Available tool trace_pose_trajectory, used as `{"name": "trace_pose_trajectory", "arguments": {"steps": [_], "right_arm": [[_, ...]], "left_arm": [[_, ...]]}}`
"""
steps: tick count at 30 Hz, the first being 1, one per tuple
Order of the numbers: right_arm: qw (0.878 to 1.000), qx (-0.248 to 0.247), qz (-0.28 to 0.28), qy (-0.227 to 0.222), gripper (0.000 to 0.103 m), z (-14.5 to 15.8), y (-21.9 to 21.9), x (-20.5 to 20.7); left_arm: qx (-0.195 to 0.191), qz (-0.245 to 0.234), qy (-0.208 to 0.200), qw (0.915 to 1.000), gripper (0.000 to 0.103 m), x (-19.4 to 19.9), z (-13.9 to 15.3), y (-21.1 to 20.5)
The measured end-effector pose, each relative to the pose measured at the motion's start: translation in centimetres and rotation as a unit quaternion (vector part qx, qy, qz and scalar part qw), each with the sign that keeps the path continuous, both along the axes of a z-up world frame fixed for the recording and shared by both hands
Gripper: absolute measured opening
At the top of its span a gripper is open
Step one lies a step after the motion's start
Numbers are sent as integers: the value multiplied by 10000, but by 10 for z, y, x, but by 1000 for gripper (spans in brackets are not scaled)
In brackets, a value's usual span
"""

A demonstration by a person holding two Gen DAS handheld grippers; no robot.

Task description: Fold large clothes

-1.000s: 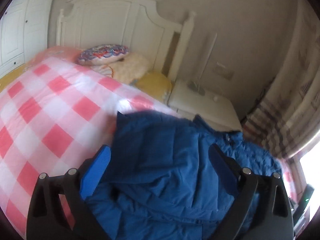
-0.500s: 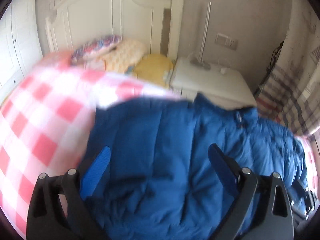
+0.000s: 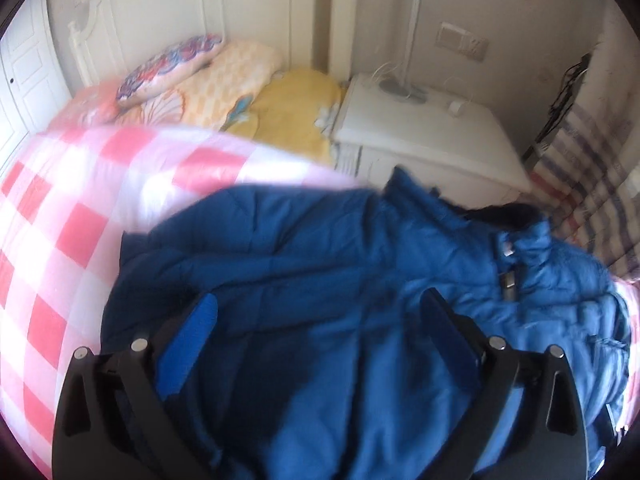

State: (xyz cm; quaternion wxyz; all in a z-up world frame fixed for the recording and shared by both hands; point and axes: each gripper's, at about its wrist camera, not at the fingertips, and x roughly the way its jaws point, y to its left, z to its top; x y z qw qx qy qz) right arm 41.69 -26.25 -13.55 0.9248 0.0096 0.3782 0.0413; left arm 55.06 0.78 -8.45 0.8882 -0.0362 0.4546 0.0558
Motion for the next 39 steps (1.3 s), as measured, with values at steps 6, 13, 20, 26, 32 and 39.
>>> {"name": "trace_pose_trajectory", "arguments": {"steps": [6, 13, 20, 26, 32, 39], "right_arm": [[10000, 30, 12, 0, 57, 0, -1, 0], [9998, 194, 37, 13, 57, 0, -5, 0], [9997, 250, 40, 9, 57, 0, -7, 0], [9997, 249, 28, -6, 57, 1, -7, -1], [9996, 276, 31, -11, 57, 0, -8, -1], [9998, 172, 9, -45, 57, 0, -4, -4]], "left_arm": [[409, -117, 353, 9985, 102, 21, -27, -15], [140, -329, -227, 9991, 100, -17, -3, -15], [660, -1284, -357, 9889, 102, -84, -23, -54], [771, -1140, -453, 9894, 101, -100, -16, -48], [425, -390, -598, 9965, 101, -117, -10, 16], [438, -403, -474, 9971, 102, -109, -34, 27]]}}
